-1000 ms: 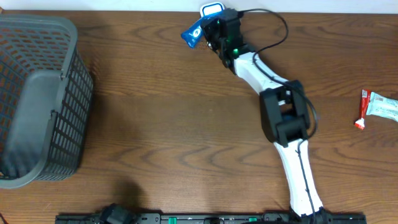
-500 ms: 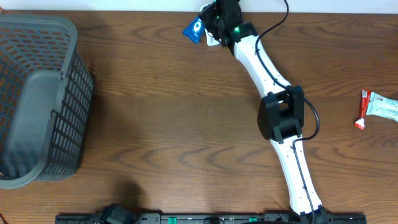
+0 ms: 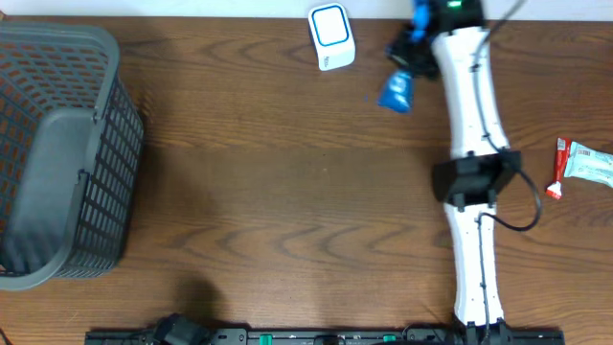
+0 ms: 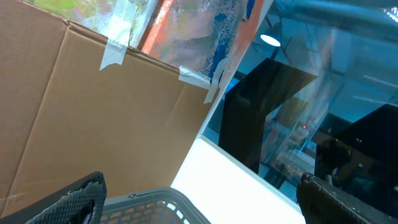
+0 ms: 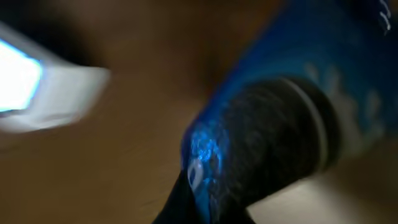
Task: Scan the item barcode
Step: 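Carry the Oreo pack to the right edge and release it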
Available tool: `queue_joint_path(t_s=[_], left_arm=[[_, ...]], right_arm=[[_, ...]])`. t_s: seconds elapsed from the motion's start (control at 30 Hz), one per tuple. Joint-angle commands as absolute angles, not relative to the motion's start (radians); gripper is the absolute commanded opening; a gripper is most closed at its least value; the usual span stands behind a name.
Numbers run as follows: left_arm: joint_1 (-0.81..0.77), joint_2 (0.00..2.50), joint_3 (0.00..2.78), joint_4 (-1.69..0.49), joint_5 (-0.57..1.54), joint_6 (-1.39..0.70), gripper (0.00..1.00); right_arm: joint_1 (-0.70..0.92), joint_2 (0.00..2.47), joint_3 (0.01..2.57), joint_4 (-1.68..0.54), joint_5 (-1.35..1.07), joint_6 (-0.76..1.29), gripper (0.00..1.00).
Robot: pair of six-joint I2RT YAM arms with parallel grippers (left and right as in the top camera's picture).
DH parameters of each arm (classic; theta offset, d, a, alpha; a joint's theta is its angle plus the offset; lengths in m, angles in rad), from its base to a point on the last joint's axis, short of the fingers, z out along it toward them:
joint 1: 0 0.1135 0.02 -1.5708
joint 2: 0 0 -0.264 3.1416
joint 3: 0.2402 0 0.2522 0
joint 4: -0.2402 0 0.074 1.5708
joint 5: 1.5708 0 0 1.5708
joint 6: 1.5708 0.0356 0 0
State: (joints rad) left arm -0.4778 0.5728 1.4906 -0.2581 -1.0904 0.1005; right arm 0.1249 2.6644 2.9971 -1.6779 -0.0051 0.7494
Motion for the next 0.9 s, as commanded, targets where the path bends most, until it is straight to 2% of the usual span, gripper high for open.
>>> queue_joint_path(t_s=[0.0, 0.27, 0.5, 0.63, 0.67, 0.77, 0.8, 0.83, 0.87], left_arm=[[-0.474, 0.564, 1.491, -0.254, -1.093, 0.092, 0.98], [-0.474, 0.564, 1.491, -0.254, -1.093, 0.092, 0.98], [-0.474, 0.564, 1.491, -0.254, -1.093, 0.092, 0.98], [-0.474, 0.564, 1.491, -0.254, -1.093, 0.092, 0.98], [-0.474, 0.564, 1.491, -0.254, -1.093, 0.092, 0.98], [-0.474, 0.564, 1.491, -0.254, -1.093, 0.092, 0.98], [-0.474, 0.564, 1.491, -0.254, -1.093, 0.092, 0.98], [-0.474, 0.564, 1.491, -0.254, -1.093, 0.092, 0.98], [-0.474, 0.564, 1.491, -0.254, -1.093, 0.092, 0.98]], right_arm=[[0.008, 2.637, 2.975, -1.699, 0.078, 0.489, 0.01], [-0.218, 2.637, 2.791, -1.663, 0.185, 0.477, 0.01], [-0.354, 2.637, 2.534, -1.479, 0.293, 0.464, 0.01], [-0.407, 2.637, 2.479, -1.427, 0.313, 0.447, 0.01], [-0.418, 2.637, 2.482, -1.425, 0.311, 0.447, 0.07], [-0.449, 2.623, 2.517, -1.451, 0.287, 0.447, 0.74], [-0.459, 2.614, 2.535, -1.465, 0.270, 0.447, 0.92], [-0.466, 2.603, 2.551, -1.476, 0.248, 0.447, 0.99], [-0.474, 2.586, 2.577, -1.491, 0.210, 0.447, 0.99]])
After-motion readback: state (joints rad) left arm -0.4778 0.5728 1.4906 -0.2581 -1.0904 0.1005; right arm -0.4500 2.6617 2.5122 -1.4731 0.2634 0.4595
